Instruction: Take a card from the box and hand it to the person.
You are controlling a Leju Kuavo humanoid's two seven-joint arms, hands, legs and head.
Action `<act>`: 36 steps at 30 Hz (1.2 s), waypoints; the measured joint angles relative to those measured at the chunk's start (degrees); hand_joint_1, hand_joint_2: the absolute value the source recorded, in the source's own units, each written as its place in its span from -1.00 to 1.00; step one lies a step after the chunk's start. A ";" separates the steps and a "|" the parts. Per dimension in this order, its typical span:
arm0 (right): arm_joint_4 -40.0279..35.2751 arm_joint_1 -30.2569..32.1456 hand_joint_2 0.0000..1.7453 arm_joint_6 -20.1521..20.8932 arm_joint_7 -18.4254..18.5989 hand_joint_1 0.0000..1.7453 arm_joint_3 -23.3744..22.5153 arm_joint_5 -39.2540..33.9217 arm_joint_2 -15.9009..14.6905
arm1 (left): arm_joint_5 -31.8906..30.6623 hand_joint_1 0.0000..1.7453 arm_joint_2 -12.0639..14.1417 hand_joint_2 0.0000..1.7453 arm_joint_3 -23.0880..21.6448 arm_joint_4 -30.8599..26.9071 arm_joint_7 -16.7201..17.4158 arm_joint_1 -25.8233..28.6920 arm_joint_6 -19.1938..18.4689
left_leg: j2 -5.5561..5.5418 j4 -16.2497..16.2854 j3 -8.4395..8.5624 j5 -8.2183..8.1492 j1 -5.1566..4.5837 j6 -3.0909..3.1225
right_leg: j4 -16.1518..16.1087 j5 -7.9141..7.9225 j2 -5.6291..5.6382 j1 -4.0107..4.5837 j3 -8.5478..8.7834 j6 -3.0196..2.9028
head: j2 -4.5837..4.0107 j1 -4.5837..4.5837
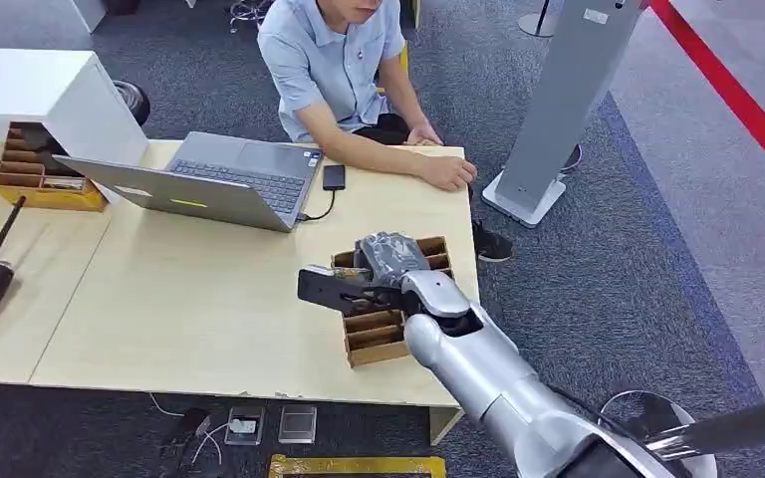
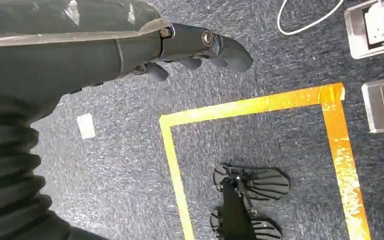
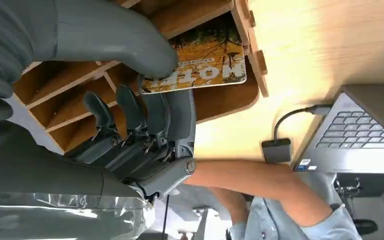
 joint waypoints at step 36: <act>-16.68 -0.56 1.00 -23.90 -12.13 0.66 -12.33 7.82 -8.55 | -0.70 -1.00 -0.17 1.00 0.11 0.00 -1.09 -0.45 -0.35 | -0.02 0.00 -0.03 0.00 0.00 0.01 | -0.01 0.03 -0.01 0.00 -0.01 0.00 | 0.00 0.02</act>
